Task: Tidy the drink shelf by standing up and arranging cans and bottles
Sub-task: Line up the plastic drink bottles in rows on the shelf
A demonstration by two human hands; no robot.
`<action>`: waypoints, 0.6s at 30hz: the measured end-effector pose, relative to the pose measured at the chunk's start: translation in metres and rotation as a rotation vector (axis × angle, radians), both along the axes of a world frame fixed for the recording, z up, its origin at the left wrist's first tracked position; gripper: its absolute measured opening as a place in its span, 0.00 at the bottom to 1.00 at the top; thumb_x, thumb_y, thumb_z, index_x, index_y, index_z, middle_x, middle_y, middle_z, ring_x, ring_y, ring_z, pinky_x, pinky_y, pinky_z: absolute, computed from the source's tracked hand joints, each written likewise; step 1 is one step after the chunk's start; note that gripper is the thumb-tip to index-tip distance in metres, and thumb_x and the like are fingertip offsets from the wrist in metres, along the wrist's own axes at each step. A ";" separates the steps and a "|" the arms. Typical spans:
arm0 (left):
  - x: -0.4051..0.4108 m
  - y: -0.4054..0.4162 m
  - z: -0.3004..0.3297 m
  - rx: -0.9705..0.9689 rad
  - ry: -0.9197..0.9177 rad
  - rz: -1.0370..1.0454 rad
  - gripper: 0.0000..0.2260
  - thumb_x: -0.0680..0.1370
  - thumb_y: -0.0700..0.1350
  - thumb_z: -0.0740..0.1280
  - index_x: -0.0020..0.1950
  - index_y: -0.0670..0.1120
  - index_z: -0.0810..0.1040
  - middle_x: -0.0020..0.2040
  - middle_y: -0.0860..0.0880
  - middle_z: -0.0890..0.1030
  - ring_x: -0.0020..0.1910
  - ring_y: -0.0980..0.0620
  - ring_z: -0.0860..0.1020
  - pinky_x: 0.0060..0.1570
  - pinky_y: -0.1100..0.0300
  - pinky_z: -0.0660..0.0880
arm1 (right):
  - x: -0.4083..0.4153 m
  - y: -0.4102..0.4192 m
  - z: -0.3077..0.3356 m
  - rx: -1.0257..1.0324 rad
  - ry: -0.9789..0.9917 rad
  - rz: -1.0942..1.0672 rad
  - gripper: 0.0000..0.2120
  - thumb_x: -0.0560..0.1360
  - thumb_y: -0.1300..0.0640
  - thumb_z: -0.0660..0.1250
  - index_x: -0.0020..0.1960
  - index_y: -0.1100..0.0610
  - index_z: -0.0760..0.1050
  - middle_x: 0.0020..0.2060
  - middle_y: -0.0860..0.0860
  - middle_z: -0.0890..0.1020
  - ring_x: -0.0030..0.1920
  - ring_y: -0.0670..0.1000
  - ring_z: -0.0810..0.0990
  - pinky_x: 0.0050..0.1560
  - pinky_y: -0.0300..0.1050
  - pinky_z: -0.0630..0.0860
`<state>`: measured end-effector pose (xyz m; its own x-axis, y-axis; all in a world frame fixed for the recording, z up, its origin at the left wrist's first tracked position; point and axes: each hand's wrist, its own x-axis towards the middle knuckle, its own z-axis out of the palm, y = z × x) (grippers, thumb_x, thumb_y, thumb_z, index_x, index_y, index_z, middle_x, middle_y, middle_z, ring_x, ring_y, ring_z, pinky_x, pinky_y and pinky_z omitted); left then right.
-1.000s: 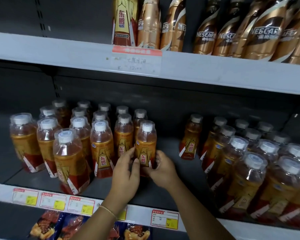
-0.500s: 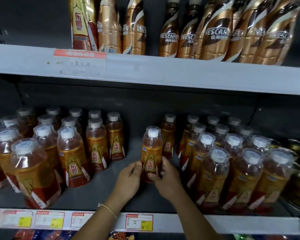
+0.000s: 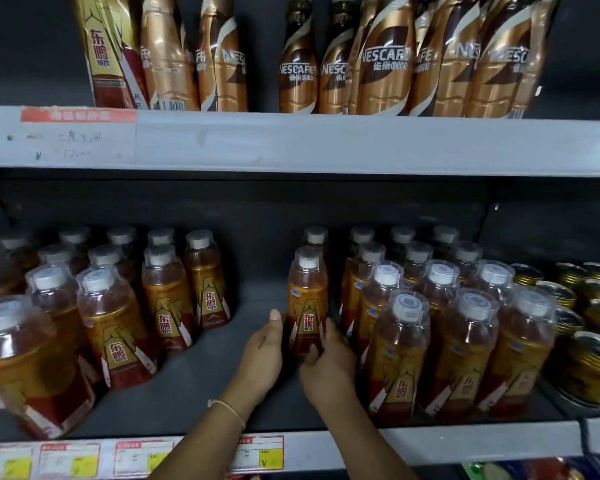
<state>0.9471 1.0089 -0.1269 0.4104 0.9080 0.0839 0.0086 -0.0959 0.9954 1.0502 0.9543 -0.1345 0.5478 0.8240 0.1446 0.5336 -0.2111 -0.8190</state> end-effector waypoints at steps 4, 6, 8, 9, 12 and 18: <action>0.008 0.004 0.001 0.012 -0.008 -0.036 0.24 0.75 0.71 0.49 0.50 0.68 0.82 0.54 0.61 0.84 0.57 0.64 0.79 0.64 0.60 0.71 | -0.001 -0.001 0.002 -0.005 0.025 -0.005 0.33 0.80 0.64 0.59 0.82 0.55 0.53 0.78 0.53 0.63 0.78 0.53 0.61 0.76 0.42 0.57; 0.010 0.006 0.001 0.021 -0.013 -0.070 0.27 0.71 0.77 0.49 0.52 0.68 0.82 0.56 0.60 0.83 0.59 0.62 0.79 0.64 0.59 0.70 | -0.001 -0.001 0.002 -0.005 0.054 -0.004 0.34 0.79 0.65 0.59 0.82 0.55 0.51 0.79 0.53 0.62 0.79 0.52 0.61 0.76 0.41 0.57; 0.013 0.008 0.001 0.014 -0.024 -0.089 0.30 0.66 0.81 0.50 0.53 0.68 0.81 0.56 0.59 0.83 0.60 0.62 0.78 0.65 0.58 0.70 | -0.001 0.000 0.003 -0.014 0.083 0.004 0.36 0.79 0.65 0.59 0.83 0.54 0.48 0.80 0.52 0.61 0.79 0.52 0.60 0.77 0.42 0.57; 0.014 0.009 0.002 0.007 -0.031 -0.094 0.30 0.66 0.81 0.50 0.53 0.68 0.82 0.56 0.59 0.83 0.60 0.61 0.78 0.66 0.57 0.70 | -0.001 0.001 0.003 -0.021 0.097 0.009 0.37 0.79 0.65 0.60 0.83 0.53 0.47 0.80 0.52 0.60 0.79 0.52 0.59 0.78 0.44 0.58; 0.019 0.012 0.002 -0.028 -0.045 -0.088 0.27 0.72 0.75 0.49 0.52 0.67 0.82 0.57 0.57 0.83 0.61 0.59 0.78 0.69 0.52 0.69 | 0.000 0.001 0.005 -0.031 0.152 0.021 0.42 0.76 0.66 0.62 0.83 0.51 0.44 0.80 0.51 0.60 0.79 0.52 0.59 0.78 0.48 0.60; 0.023 0.014 -0.001 -0.073 -0.082 -0.101 0.30 0.70 0.77 0.51 0.57 0.62 0.81 0.61 0.55 0.82 0.64 0.56 0.76 0.71 0.49 0.67 | 0.005 0.002 0.007 -0.018 0.232 0.040 0.47 0.72 0.68 0.64 0.83 0.47 0.46 0.78 0.49 0.65 0.78 0.51 0.62 0.78 0.52 0.62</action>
<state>0.9699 1.0231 -0.1277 0.4945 0.8674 0.0563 -0.0789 -0.0197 0.9967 1.0548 0.9568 -0.1273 0.5319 0.8468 0.0042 0.3401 -0.2090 -0.9169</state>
